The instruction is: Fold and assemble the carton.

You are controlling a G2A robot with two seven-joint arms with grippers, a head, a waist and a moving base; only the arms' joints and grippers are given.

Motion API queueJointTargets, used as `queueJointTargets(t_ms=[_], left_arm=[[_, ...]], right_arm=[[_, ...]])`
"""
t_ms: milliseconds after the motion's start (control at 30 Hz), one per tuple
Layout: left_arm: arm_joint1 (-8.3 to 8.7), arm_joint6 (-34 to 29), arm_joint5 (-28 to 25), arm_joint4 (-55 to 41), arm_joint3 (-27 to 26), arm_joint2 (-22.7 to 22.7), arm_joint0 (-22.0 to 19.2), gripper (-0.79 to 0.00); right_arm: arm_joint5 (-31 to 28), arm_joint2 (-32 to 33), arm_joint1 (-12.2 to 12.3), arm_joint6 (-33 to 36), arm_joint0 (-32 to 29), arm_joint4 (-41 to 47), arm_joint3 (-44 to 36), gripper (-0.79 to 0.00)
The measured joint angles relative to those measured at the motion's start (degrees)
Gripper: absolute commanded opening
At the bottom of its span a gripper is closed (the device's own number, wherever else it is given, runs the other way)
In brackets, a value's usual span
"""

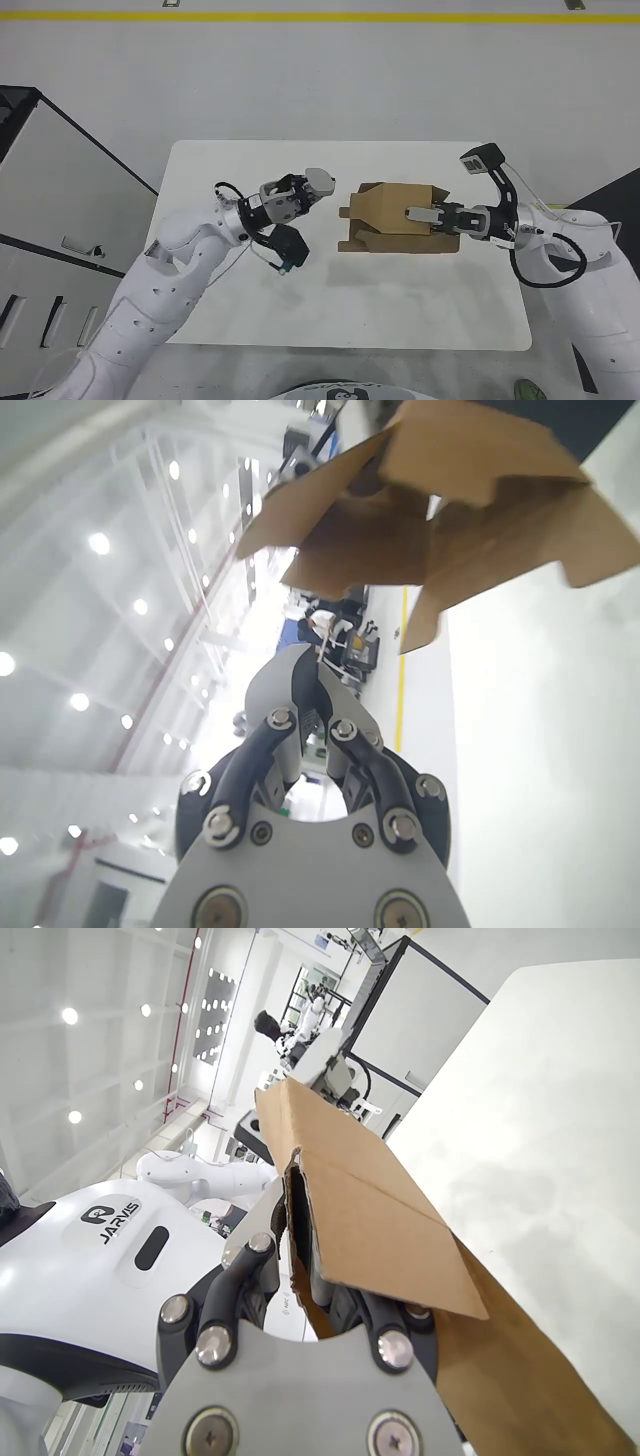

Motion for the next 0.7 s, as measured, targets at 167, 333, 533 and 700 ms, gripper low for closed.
queueJointTargets(t_ms=[167, 333, 533, 700], left_arm=[[-0.07, -0.7, 0.2, -4.9, -1.1, -0.5, 0.7, -0.785], [-0.24, -4.1, -1.4, -7.6, -0.7, -1.3, 1.2, -0.785], [-0.79, -23.2, -9.9, -31.0, -3.7, -6.1, 4.0, -0.785], [-1.04, -27.2, -8.4, -45.3, -5.7, -7.4, 5.3, -0.785]], right_arm=[[0.0, 0.0, 0.0, 0.0, 0.0, 0.0, 0.0, -0.785], [0.0, 0.0, 0.0, 0.0, 0.0, 0.0, 0.0, -0.785], [0.0, 0.0, 0.0, 0.0, 0.0, 0.0, 0.0, -0.785], [0.0, 0.0, 0.0, 0.0, 0.0, 0.0, 0.0, -0.785]])
